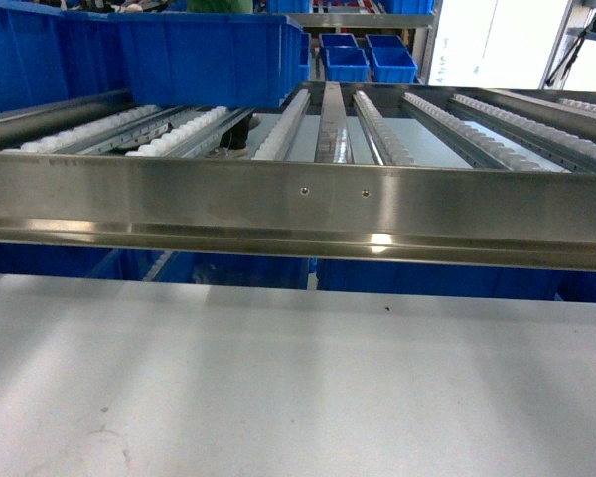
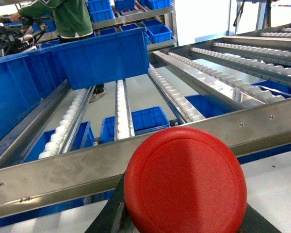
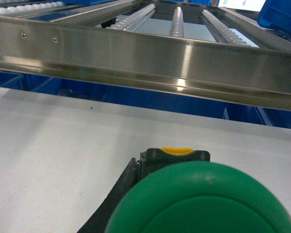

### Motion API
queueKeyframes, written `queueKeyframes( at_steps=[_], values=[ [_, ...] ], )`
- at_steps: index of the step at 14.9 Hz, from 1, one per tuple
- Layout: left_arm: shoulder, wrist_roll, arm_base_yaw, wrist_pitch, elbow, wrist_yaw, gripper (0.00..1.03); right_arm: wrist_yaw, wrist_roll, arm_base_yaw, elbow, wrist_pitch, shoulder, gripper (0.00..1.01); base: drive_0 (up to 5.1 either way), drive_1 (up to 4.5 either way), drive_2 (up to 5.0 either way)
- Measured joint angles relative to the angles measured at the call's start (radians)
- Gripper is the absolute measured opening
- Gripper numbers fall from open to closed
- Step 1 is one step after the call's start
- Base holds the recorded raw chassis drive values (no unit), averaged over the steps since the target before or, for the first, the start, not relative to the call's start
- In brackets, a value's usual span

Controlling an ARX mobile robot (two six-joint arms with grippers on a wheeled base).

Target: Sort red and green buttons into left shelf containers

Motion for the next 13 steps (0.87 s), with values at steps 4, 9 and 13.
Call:
queueKeyframes(
  at_steps=[4, 9, 13],
  values=[
    [0.000, 0.000, 0.000, 0.000, 0.000, 0.000, 0.24, 0.016, -0.002, -0.017, -0.003, 0.011, 0.030, 0.27, 0.0, 0.00, 0.0],
    [0.000, 0.000, 0.000, 0.000, 0.000, 0.000, 0.24, 0.013, -0.002, -0.037, -0.006, 0.020, 0.039, 0.27, 0.0, 0.00, 0.0],
    [0.000, 0.000, -0.004, 0.000, 0.000, 0.000, 0.24, 0.016, -0.002, -0.043, -0.006, 0.021, 0.039, 0.27, -2.5, 1.24, 1.2]
  ],
)
